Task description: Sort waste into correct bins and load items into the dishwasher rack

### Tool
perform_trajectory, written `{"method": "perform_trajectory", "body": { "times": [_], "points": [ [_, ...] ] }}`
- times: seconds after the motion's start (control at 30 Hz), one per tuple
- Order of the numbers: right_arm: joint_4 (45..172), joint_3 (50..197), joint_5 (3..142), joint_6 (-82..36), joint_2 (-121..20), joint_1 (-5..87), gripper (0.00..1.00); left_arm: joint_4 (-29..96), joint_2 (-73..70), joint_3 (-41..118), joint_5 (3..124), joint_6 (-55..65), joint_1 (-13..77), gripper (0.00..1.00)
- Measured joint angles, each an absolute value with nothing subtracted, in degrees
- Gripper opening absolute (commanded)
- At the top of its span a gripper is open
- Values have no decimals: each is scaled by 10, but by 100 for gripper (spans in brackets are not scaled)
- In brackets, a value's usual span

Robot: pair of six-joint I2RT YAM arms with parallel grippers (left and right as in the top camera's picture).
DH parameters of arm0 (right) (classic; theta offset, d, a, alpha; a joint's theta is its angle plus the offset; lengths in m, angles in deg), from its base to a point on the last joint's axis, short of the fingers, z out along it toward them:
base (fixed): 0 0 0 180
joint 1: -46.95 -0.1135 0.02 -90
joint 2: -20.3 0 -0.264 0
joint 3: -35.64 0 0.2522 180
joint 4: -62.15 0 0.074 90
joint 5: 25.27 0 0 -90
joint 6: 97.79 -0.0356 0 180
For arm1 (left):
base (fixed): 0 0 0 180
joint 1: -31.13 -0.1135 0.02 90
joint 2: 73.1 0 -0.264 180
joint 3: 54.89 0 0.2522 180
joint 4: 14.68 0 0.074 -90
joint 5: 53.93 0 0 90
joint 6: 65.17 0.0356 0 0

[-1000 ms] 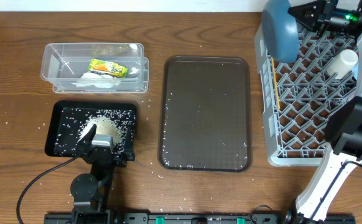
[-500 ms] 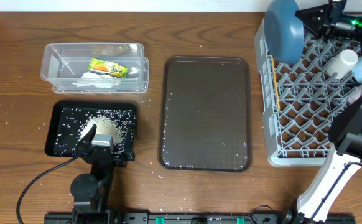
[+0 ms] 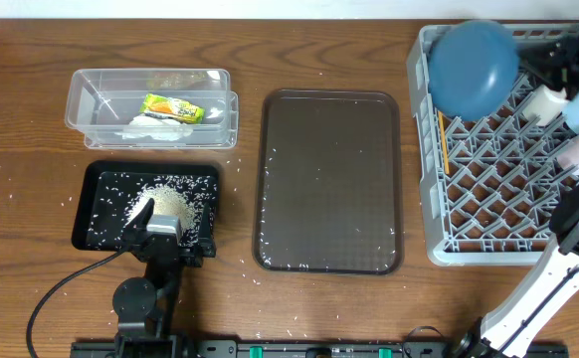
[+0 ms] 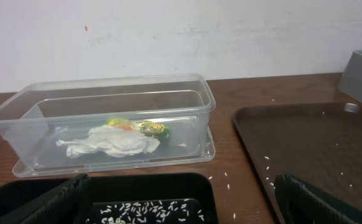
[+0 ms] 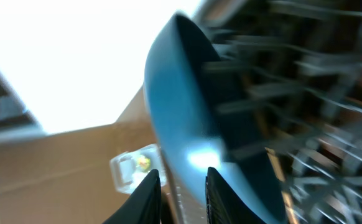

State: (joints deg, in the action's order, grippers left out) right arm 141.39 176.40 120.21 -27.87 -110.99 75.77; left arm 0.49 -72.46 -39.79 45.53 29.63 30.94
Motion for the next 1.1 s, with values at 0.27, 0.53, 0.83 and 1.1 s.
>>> {"method": "perform_trajectory", "body": {
  "times": [0.27,0.53,0.83,1.1],
  "points": [
    [1459,1764,1066,-272,-1044,758,27,5,-725,-398,455,296,309,95],
    [1478,1770,930,-267,-932,706,55,5,-725,-398,455,296,309,95],
    [1590,1770,830,-264,-925,616,53,5,-725,-398,455,296,309,95],
    [1711,1762,771,-235,-873,604,51,5,-725,-398,455,296,309,95]
  ]
}}
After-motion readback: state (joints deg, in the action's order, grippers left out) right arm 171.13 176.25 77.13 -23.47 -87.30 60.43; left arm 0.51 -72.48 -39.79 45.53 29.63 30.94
